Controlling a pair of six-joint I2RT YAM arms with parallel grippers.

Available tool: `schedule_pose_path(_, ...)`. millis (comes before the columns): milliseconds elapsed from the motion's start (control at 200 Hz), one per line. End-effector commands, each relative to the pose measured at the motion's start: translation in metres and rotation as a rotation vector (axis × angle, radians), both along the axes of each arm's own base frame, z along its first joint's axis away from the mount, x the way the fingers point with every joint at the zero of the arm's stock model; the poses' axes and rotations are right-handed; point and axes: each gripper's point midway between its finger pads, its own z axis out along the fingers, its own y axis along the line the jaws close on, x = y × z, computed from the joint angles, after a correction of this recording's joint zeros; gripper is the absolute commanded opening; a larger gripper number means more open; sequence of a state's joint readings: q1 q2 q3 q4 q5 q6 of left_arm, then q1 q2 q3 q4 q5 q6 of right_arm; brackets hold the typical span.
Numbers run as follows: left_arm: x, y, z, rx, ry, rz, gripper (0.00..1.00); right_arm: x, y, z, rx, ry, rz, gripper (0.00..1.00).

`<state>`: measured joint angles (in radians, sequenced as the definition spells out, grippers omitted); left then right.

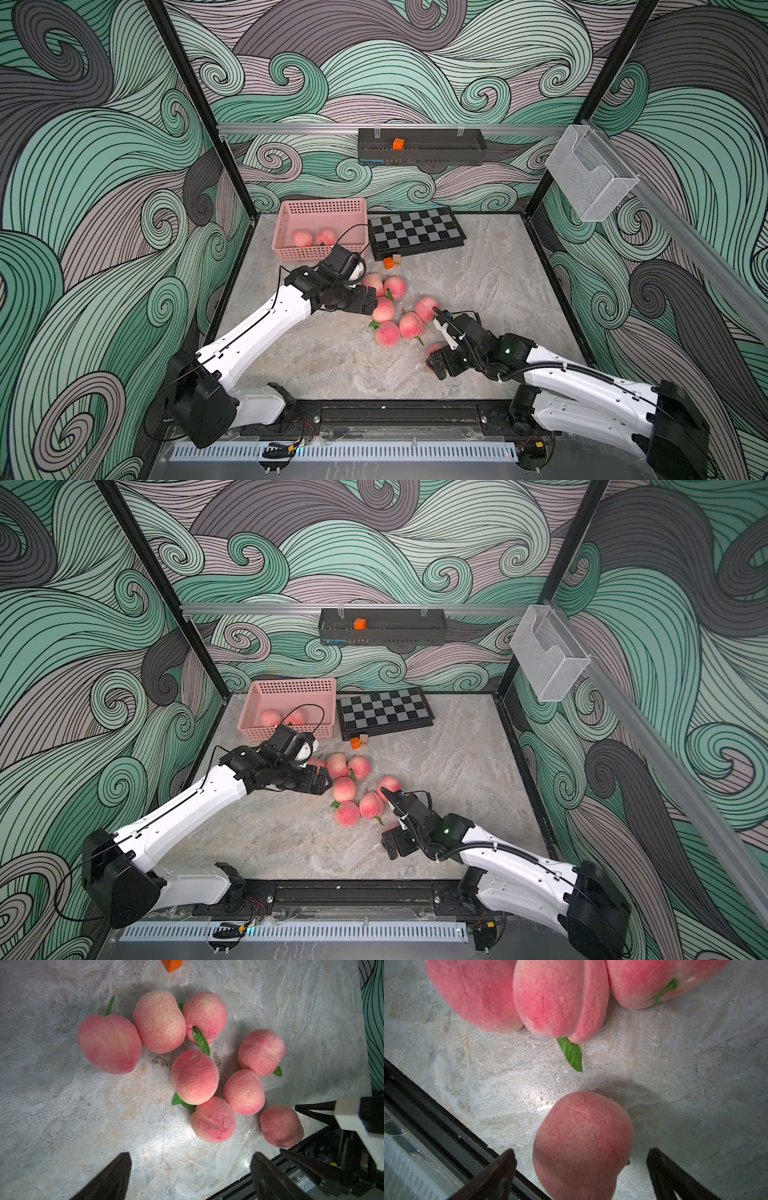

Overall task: Put the peaches into the basket
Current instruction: Pick up the peach from the center of the board.

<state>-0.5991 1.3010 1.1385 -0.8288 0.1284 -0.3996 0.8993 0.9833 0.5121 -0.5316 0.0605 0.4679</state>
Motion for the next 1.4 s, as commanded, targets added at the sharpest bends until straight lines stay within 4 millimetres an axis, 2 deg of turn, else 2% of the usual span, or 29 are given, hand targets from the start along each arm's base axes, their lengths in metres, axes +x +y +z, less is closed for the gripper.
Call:
schedule_pose_path(0, -0.003, -0.007, 0.006, -0.046, 0.002, -0.008, 0.91, 0.002, 0.006, -0.005, 0.016, 0.000, -0.007, 0.99)
schedule_pose_path(260, 0.002, -0.013, 0.017, -0.078, -0.033, -0.011, 0.90, 0.000, 0.007, -0.019, 0.004, 0.030, -0.012, 0.98)
schedule_pose_path(655, 0.002, -0.010, 0.023, -0.076, -0.038, 0.002, 0.89, 0.000, 0.005, -0.018, 0.008, 0.018, -0.012, 0.75)
schedule_pose_path(785, -0.002, -0.008, 0.026, -0.086, -0.044, -0.002, 0.89, 0.001, 0.004, -0.010, 0.017, -0.007, -0.004, 0.73)
schedule_pose_path(875, -0.006, -0.011, 0.029, -0.114, -0.042, -0.011, 0.89, 0.003, 0.006, 0.002, 0.053, -0.054, 0.016, 0.71)
schedule_pose_path(951, -0.010, -0.020, 0.035, -0.175, -0.041, -0.045, 0.89, 0.006, 0.012, 0.018, 0.105, -0.113, 0.053, 0.71)
schedule_pose_path(1196, -0.024, -0.055, 0.068, -0.405, -0.002, -0.149, 0.90, 0.015, 0.032, 0.090, 0.261, -0.357, 0.191, 0.72)
schedule_pose_path(1396, -0.033, -0.077, 0.094, -0.552, 0.043, -0.223, 0.93, 0.020, 0.059, 0.137, 0.384, -0.500, 0.300, 0.73)
